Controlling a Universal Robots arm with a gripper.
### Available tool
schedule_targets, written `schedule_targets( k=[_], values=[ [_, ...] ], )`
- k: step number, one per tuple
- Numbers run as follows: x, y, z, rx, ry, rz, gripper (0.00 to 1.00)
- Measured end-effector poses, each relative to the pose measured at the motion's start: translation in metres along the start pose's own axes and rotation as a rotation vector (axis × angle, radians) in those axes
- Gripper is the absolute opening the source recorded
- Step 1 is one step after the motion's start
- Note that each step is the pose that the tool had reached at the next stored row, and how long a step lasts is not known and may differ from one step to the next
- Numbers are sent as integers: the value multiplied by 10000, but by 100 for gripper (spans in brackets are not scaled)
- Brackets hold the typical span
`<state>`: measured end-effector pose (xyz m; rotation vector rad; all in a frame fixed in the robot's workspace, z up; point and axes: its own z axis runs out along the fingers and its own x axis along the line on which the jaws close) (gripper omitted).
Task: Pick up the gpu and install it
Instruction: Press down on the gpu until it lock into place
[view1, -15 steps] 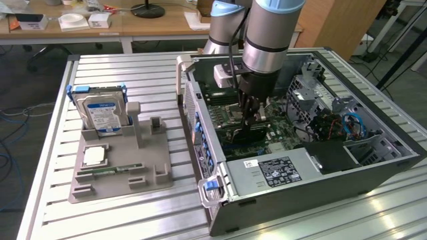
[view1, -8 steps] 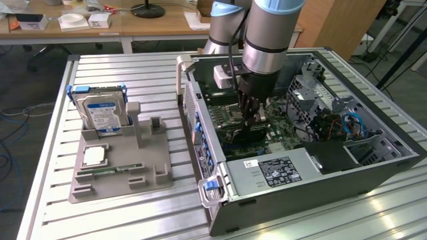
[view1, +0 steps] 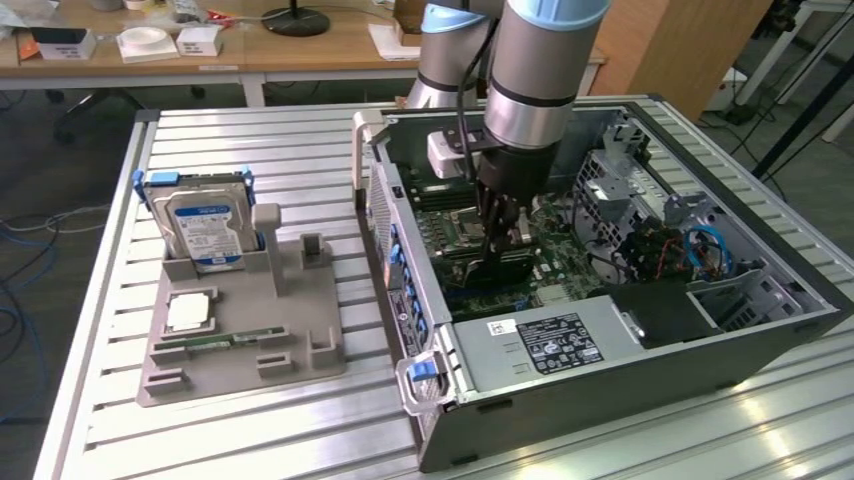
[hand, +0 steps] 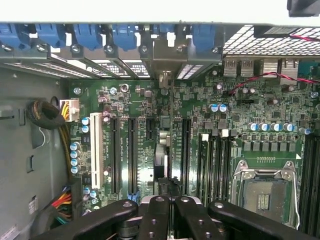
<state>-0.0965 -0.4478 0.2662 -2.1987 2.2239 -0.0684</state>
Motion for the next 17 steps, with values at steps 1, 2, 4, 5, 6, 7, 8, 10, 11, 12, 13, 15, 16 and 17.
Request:
schedule_targets(
  k=[1,2,4,5,6,7,8,10,11,12,13,15,16,17],
  values=[
    [1,-1,-30,-2,5,1,11],
    [2,-2,-63,-3,6,2,11],
    [3,-5,-129,-3,6,3,11],
    [4,-5,-145,2,6,4,11],
    [3,5,-153,34,4,5,11],
    [2,22,-158,70,4,4,11],
    [1,40,-160,78,4,4,11],
    [0,84,-165,77,6,5,11],
    [0,109,-166,78,6,5,11],
    [0,135,-167,78,5,5,11],
    [0,165,-168,79,5,5,11],
    [-4,219,-171,78,6,4,11],
    [-8,244,-172,77,6,5,11],
    [-12,263,-172,78,5,5,11]
  ],
)
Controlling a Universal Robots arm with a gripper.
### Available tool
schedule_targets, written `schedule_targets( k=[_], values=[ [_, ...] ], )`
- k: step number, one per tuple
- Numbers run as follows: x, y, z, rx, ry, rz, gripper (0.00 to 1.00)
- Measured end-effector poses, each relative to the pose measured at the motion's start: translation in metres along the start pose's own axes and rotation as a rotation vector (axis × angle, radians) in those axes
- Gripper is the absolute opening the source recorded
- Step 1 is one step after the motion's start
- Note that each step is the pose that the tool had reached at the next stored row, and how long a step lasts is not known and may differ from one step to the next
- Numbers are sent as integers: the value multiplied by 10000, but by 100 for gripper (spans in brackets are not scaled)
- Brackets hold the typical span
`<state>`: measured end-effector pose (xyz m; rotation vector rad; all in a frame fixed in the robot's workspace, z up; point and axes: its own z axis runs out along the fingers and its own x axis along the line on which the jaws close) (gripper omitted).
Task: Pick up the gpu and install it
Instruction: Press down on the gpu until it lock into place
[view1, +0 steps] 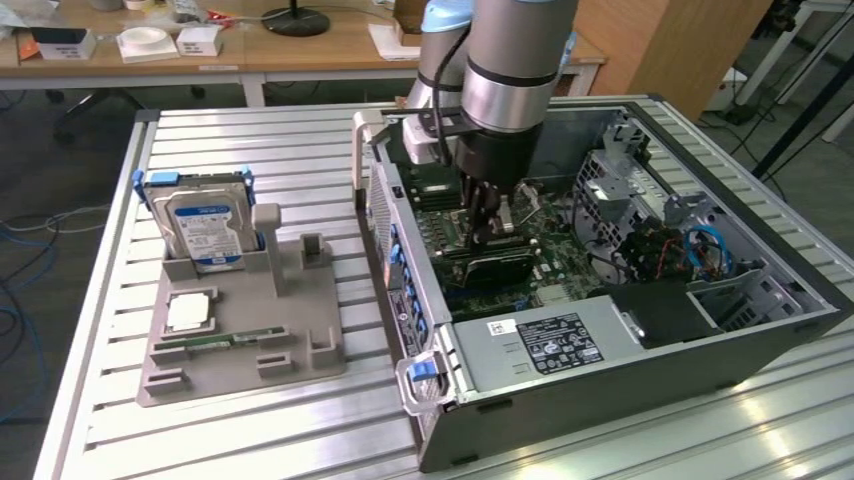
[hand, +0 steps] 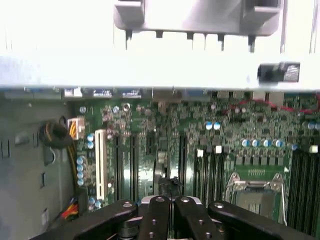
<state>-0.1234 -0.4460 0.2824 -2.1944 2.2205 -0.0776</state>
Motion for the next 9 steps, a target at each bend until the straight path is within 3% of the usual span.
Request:
schedule_targets(
  k=[2,6,9],
  values=[
    [-9,34,-2,-18,0,-1,11],
    [-9,86,-7,-134,2,-3,11],
    [-9,107,-19,-283,3,-7,11]
  ],
)
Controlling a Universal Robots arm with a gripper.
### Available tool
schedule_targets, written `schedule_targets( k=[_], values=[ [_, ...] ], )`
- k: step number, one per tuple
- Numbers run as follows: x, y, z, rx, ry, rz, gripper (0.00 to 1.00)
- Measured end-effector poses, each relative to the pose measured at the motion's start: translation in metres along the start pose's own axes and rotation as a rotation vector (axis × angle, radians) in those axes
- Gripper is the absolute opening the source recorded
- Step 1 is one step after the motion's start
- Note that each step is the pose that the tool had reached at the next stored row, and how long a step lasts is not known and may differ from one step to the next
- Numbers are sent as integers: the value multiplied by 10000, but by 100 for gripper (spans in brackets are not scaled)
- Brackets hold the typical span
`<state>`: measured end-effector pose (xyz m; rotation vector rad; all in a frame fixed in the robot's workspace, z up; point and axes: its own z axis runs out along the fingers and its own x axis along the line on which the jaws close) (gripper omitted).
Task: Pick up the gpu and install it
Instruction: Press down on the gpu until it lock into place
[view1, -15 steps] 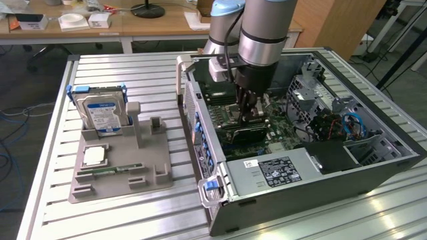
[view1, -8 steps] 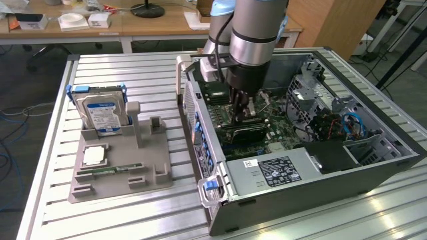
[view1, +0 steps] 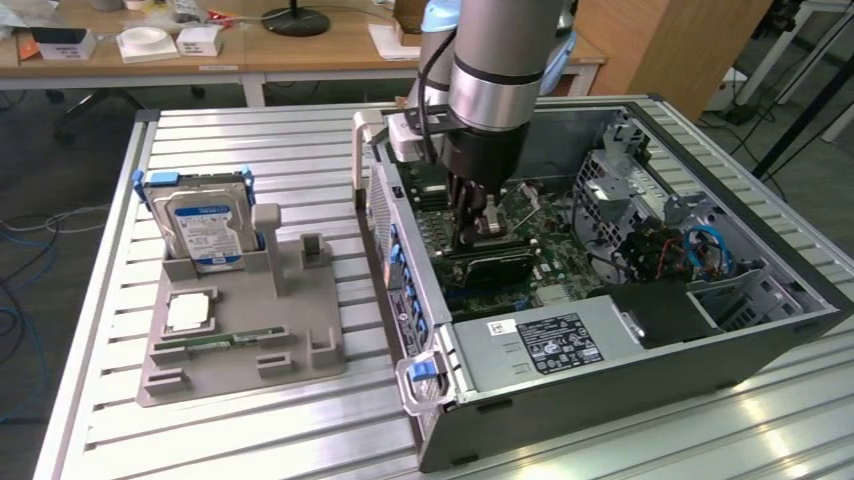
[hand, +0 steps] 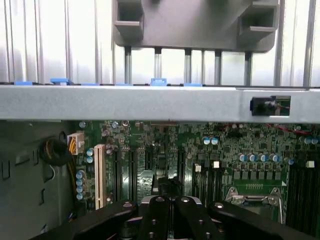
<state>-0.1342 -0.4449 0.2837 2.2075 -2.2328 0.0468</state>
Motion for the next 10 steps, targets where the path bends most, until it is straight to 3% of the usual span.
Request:
schedule_targets(
  k=[1,2,6,7,10],
  values=[
    [0,5,-7,-64,1,-2,11],
    [0,16,-23,-271,2,-6,11],
    [1,29,-50,-556,5,-10,11],
    [1,37,-67,-656,3,-11,11],
    [2,77,-95,-712,4,-4,11]
  ],
)
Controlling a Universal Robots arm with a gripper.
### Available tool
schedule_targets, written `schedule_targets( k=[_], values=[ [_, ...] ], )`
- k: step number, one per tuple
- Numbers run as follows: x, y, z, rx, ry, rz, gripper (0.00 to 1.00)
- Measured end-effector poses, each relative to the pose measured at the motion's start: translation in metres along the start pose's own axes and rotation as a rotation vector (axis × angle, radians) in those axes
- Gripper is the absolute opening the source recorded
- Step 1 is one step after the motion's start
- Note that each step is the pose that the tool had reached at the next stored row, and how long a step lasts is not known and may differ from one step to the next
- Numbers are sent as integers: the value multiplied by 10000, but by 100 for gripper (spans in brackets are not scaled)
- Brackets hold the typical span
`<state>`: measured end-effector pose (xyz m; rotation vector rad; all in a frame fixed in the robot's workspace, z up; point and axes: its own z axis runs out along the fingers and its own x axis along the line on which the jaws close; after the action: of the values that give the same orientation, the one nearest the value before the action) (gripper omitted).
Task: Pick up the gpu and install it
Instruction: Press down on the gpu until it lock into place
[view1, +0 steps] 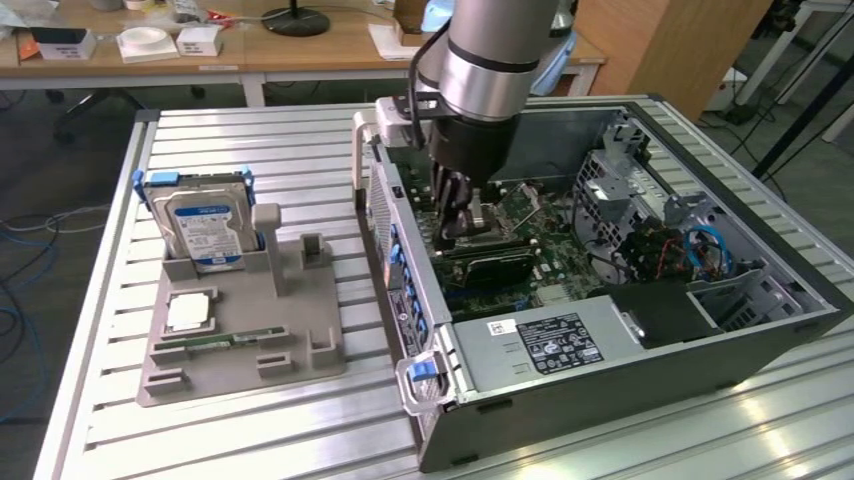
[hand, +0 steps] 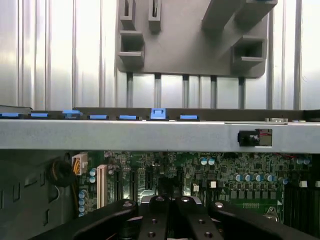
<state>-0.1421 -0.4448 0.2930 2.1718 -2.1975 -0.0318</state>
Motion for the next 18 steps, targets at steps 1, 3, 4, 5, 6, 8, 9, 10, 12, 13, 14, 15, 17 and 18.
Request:
schedule_targets(
  k=[1,3,4,5,6,8,9,10,12,13,14,15,17,18],
  values=[
    [-8,60,3,-1,-2,8,11],
    [-8,62,3,0,-2,9,11],
    [-8,62,3,-1,-1,8,11],
    [-8,62,3,-1,-1,8,11],
    [-10,63,3,-1,-1,8,11],
    [-17,67,3,-1,-1,10,11],
    [-22,72,3,-1,-2,10,11],
    [-27,80,4,-1,-2,9,11],
    [-35,102,4,-1,-1,9,11],
    [-38,112,5,-1,-1,8,11],
    [-43,123,5,-1,-1,8,11],
    [-47,133,6,-1,-2,8,11],
    [-57,155,7,0,-1,9,11],
    [-58,166,7,-1,-2,9,11]
  ],
)
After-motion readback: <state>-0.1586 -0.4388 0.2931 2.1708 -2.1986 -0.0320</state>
